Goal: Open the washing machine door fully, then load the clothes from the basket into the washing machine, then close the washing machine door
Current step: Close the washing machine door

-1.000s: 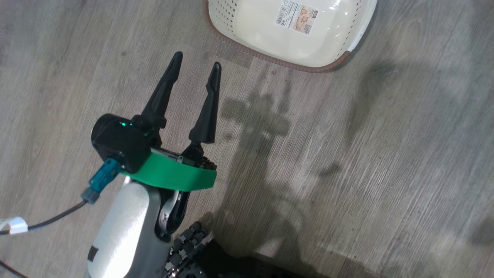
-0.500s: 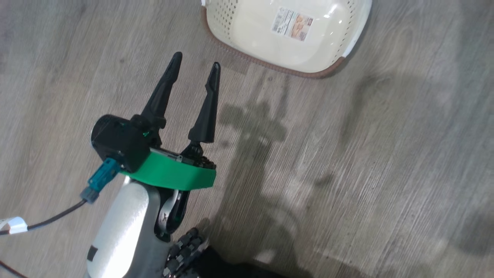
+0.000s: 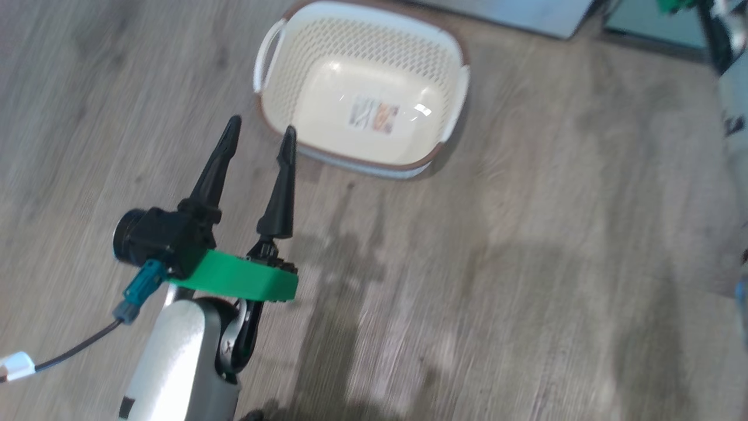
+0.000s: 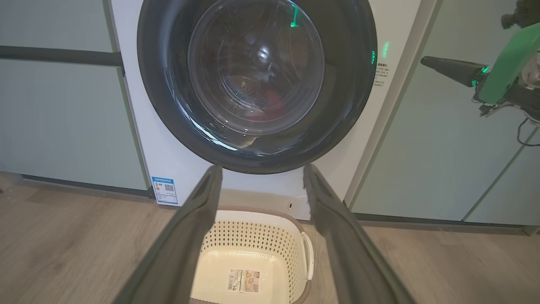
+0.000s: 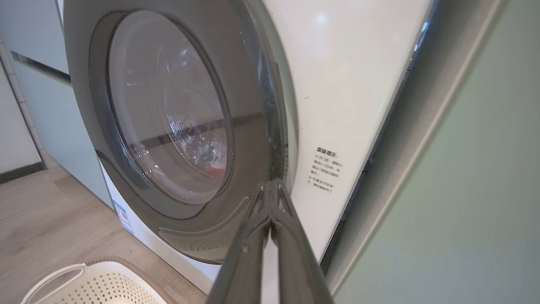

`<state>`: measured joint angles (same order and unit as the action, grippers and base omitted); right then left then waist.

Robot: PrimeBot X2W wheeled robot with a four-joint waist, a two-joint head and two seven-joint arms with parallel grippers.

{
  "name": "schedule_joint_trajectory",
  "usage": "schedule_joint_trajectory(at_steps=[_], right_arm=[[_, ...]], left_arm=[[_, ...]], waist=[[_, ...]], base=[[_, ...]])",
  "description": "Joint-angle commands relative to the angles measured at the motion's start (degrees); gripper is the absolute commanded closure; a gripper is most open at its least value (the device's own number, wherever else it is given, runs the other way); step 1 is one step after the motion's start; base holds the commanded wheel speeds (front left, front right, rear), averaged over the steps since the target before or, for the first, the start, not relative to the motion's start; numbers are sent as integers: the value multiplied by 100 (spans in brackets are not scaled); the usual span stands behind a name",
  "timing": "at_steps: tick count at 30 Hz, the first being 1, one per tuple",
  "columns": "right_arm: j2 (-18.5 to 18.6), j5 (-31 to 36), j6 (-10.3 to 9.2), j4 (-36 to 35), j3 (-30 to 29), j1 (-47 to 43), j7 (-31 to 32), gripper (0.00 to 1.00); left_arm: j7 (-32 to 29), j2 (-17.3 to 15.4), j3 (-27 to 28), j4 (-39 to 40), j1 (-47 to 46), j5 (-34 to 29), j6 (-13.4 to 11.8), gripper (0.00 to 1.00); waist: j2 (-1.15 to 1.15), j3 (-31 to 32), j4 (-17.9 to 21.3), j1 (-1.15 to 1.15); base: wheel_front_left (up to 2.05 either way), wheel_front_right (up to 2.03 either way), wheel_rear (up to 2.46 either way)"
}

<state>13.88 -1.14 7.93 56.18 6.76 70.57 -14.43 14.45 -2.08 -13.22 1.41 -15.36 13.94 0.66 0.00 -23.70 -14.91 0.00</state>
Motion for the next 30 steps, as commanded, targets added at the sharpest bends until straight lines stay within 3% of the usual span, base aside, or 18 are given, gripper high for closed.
schedule_joint_trajectory(at_steps=[1,11,24,30], right_arm=[[-179,-139,-44,-377,-23,-217,-50,100],[-616,-557,-44,-2271,-374,-2396,-55,100],[-1086,-597,-44,-4515,-1044,-4975,283,100],[-1098,-1096,-44,-5123,-1269,-5977,222,100]], left_arm=[[55,-80,252,147,24,-62,35,0],[55,-80,499,5,306,-46,57,0],[55,-80,631,-120,605,1,-35,0],[55,-80,705,-170,776,93,-62,0]], waist=[[0,462,422,0],[0,1138,977,0],[0,1465,1202,0],[0,1540,1220,0]], base=[[0,0,0],[0,0,0],[0,0,0],[0,0,0]])
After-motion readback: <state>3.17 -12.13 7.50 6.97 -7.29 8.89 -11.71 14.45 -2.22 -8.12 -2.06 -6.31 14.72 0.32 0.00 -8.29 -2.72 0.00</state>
